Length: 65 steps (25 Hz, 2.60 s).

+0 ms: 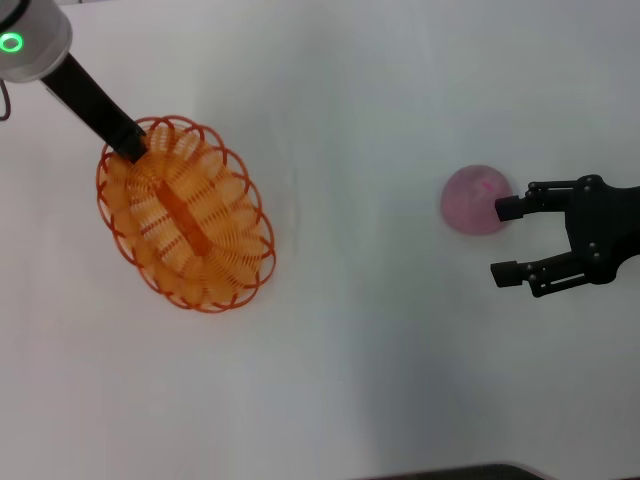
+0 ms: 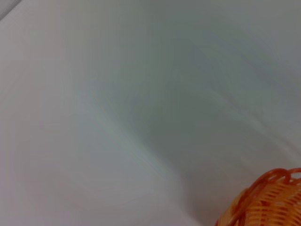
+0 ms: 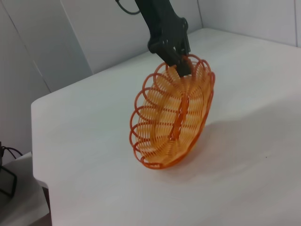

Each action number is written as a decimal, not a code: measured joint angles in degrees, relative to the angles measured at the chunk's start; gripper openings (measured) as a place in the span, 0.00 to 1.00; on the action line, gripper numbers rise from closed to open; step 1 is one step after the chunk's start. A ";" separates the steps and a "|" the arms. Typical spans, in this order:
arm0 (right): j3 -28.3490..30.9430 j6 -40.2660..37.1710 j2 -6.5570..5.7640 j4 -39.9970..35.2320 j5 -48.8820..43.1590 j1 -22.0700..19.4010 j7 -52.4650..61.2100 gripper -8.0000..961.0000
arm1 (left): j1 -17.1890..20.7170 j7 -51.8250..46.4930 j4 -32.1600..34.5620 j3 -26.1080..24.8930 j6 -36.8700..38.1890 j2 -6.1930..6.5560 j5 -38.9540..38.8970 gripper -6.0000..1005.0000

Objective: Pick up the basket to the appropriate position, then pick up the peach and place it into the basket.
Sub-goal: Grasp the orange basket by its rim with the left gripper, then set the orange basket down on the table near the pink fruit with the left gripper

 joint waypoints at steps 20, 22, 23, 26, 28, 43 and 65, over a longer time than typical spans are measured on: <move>-0.07 0.17 -0.35 0.00 0.08 1.30 1.33 0.98 | -0.03 -1.12 8.38 -3.41 5.68 -1.84 -0.01 0.07; -0.08 0.19 -0.47 -0.28 0.08 1.43 1.92 0.98 | -0.01 -1.61 8.46 -3.74 5.34 -1.99 -0.02 0.07; -0.02 0.18 -0.51 -0.42 0.08 1.47 2.27 0.98 | 0.16 -2.38 8.57 -4.53 4.70 -2.27 -0.02 0.07; 0.74 0.18 -0.57 -0.65 0.08 1.32 3.04 0.98 | 1.29 -4.91 8.53 -5.59 3.39 -2.90 0.01 0.07; 1.54 0.18 -0.57 -0.69 0.10 1.11 3.14 0.98 | 1.99 -6.51 8.67 -5.51 3.08 -3.47 0.01 0.07; 3.30 3.46 -0.95 -0.44 0.08 1.79 2.36 0.98 | 6.62 -19.64 9.16 -3.89 -4.14 -4.53 -6.63 0.07; 3.34 6.98 -1.14 -0.74 0.18 1.71 0.97 0.98 | 17.16 -29.75 0.61 -4.46 -20.28 -4.82 -24.27 0.07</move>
